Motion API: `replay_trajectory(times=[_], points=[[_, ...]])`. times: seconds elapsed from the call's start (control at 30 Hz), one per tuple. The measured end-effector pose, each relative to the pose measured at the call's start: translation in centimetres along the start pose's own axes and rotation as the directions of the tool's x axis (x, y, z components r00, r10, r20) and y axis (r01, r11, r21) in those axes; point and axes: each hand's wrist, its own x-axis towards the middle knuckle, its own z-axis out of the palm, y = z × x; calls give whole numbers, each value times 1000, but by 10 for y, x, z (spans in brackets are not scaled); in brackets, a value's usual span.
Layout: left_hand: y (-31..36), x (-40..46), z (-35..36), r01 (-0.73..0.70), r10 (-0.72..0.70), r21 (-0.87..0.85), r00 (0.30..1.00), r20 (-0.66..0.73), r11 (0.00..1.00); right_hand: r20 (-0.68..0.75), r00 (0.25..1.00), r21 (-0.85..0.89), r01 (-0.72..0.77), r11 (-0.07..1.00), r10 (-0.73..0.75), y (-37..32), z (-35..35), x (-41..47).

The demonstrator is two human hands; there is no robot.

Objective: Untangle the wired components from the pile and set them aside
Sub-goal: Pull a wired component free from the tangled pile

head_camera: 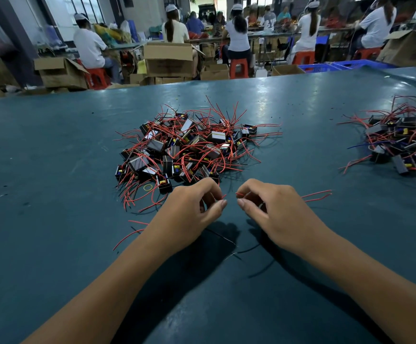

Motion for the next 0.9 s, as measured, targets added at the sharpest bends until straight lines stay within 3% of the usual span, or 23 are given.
replay_trajectory(times=[0.2, 0.33, 0.67, 0.9], points=[[-1, 0, 0, -7, 8, 11, 1000, -10, 1000, -80, 997, 171, -7, 985, 21, -6, 3, 0], [-5, 0, -1, 0, 0, -10, 1000, 21, 1000, -95, 986, 339, -96, 936, 136, -6, 6, 0], [-6, 0, -4, 54, -53, -44, 998, 35, 998, -3, 993, 187, -112, 976, 114, -4, 6, 1], [-2, -1, -4, 51, -48, -66, 998, 37, 996, -71, 979, 314, -162, 936, 193, -6, 8, 0]])
